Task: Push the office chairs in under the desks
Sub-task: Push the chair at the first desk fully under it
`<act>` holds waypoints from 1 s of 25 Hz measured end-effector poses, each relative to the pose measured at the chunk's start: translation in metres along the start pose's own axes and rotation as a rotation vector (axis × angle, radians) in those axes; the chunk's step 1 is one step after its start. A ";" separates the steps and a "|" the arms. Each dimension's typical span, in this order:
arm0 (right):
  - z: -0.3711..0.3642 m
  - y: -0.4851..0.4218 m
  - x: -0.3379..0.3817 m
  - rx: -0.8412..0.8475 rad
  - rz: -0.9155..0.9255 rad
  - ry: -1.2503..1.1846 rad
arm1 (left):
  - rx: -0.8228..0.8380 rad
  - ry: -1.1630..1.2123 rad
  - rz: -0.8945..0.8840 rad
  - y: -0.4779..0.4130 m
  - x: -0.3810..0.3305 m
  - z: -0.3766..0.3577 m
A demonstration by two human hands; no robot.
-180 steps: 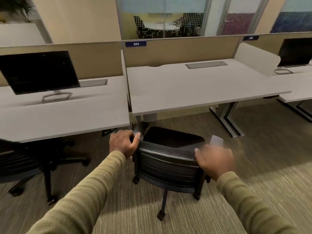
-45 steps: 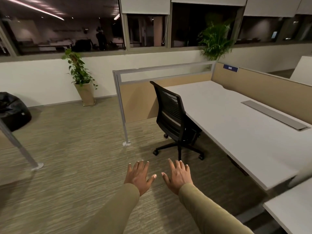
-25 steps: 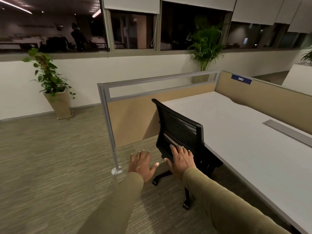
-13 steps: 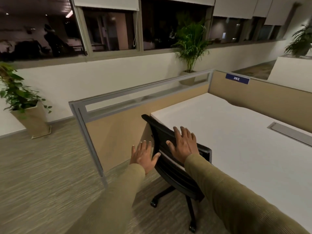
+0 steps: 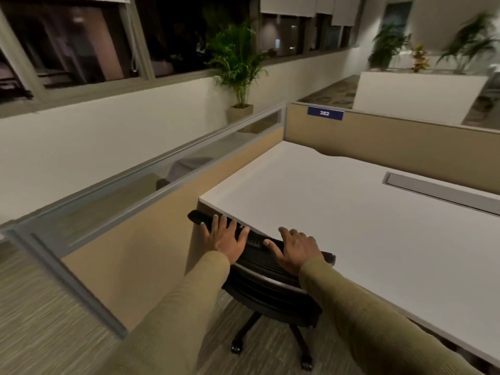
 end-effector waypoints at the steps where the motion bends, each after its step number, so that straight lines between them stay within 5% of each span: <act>1: 0.000 0.003 0.002 0.003 -0.054 0.026 | -0.001 0.002 -0.017 -0.002 0.000 -0.004; 13: -0.007 0.060 0.062 -0.055 -0.376 0.089 | -0.039 -0.009 -0.291 0.019 0.049 -0.012; 25: -0.004 0.157 0.130 -0.177 -0.423 0.071 | -0.186 0.131 -0.394 0.121 0.089 -0.001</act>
Point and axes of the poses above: each hand's wrist, its own y-axis away from the middle knuckle, its own z-axis out of the back of the hand, x = y × z, the point moved 1 cm from there along -y, towards the middle knuckle, and after that the axes turned 14 degrees about z, right-handed, at the moved point
